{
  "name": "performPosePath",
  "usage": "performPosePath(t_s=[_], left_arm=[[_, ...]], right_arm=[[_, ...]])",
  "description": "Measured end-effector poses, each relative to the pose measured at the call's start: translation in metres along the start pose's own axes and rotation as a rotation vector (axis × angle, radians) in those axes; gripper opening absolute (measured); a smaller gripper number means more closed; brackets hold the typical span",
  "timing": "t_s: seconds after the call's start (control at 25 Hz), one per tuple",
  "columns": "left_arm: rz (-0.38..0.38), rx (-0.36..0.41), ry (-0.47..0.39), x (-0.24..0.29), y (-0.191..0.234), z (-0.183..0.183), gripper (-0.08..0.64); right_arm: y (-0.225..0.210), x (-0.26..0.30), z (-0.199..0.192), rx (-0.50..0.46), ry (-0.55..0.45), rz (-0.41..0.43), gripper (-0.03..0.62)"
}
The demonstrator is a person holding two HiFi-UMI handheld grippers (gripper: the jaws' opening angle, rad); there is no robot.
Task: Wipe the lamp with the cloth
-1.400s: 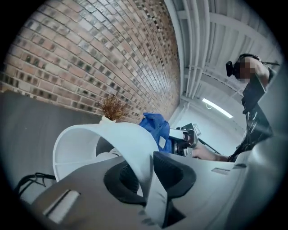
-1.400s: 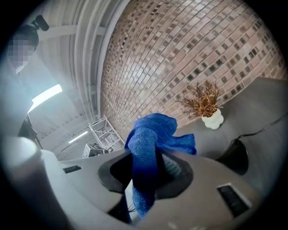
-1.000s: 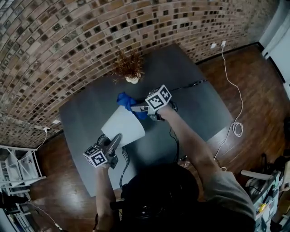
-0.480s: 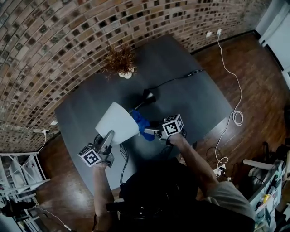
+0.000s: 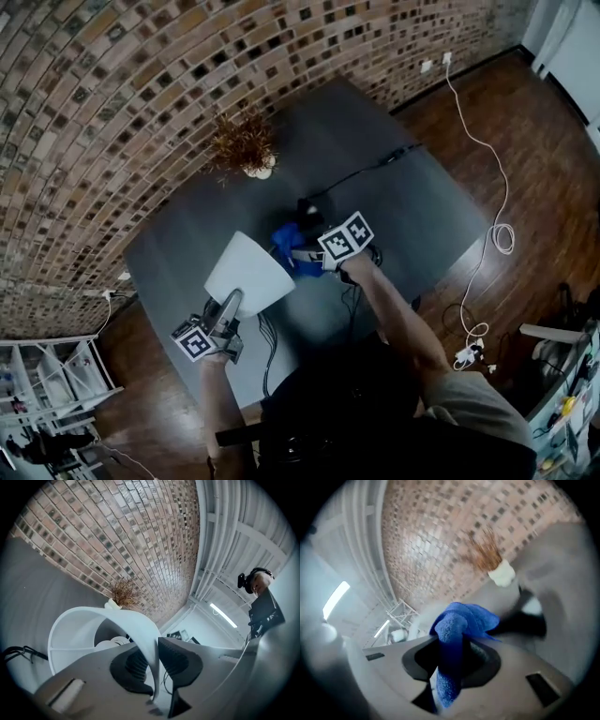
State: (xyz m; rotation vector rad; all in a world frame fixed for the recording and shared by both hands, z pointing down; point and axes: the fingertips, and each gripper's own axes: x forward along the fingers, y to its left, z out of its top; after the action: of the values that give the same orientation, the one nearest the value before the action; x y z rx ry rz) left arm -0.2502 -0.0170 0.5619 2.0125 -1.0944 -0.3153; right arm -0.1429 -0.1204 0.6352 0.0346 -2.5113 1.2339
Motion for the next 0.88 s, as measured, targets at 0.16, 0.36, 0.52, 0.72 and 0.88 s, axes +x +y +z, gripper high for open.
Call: performPosePath(t_s=[0.16, 0.36, 0.52, 0.72, 0.88], left_arm=[[-0.003, 0.05, 0.013, 0.002, -0.002, -0.002, 0.052], [0.014, 0.055, 0.025, 0.003, -0.006, -0.01, 0.055], [0.009, 0.063, 0.023, 0.001, -0.004, -0.007, 0.055], [-0.016, 0.056, 0.002, -0.003, -0.008, -0.01, 0.057], [-0.011, 0.057, 0.008, 0.001, -0.009, -0.008, 0.057]], right_arm=[[0.034, 0.027, 0.114, -0.132, -0.06, 0.072, 0.101], [-0.022, 0.081, 0.062, -0.268, 0.279, -0.211, 0.101], [-0.002, 0.049, 0.061, -0.363, 0.141, -0.281, 0.101], [-0.012, 0.065, 0.014, -0.279, 0.101, -0.147, 0.098], [-0.073, 0.003, 0.034, -0.347, 0.011, -0.455, 0.1]])
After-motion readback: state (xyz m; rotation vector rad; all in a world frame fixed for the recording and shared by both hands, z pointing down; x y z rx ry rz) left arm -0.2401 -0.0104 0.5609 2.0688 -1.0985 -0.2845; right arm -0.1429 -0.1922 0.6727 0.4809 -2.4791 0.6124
